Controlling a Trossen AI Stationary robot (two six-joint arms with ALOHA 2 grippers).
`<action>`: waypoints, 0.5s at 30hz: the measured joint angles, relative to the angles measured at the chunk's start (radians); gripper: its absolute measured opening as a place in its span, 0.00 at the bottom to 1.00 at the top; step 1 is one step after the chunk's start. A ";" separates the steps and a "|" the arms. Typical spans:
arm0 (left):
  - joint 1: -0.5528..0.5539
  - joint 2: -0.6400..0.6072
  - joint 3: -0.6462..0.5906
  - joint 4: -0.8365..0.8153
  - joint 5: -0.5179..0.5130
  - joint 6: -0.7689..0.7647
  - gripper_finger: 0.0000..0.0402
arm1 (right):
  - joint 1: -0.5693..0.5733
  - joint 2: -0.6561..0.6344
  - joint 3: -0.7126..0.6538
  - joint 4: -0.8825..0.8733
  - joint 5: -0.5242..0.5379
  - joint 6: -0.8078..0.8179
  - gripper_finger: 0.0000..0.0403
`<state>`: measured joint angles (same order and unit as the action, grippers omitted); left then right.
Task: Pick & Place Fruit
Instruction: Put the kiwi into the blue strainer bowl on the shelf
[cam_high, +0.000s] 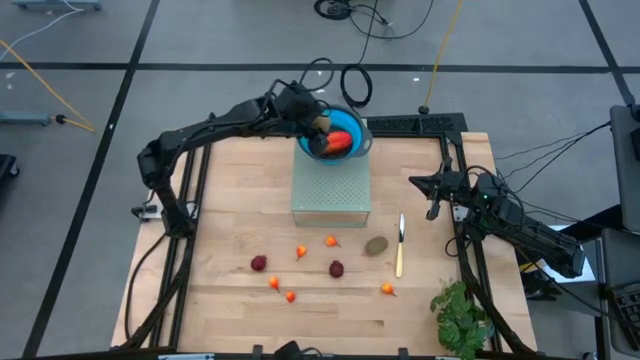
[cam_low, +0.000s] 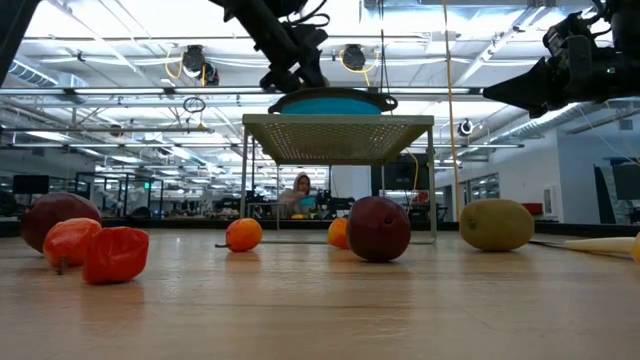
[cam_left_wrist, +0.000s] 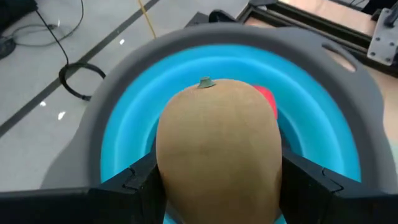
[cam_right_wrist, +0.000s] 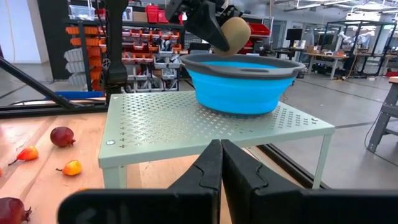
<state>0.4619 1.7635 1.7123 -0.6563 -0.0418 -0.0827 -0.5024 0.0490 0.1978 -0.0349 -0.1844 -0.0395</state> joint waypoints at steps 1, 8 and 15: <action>0.001 0.001 0.000 -0.005 0.000 -0.007 0.58 | 0.000 0.000 0.000 0.000 0.000 0.000 0.00; 0.001 0.001 0.000 -0.045 -0.001 -0.031 0.58 | 0.000 0.000 0.000 0.000 0.000 0.000 0.00; 0.004 0.012 0.000 -0.029 -0.003 -0.032 0.58 | 0.000 0.000 0.000 0.000 0.000 0.001 0.00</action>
<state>0.4654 1.7750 1.7123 -0.6849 -0.0449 -0.1152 -0.5026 0.0488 0.1978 -0.0349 -0.1844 -0.0389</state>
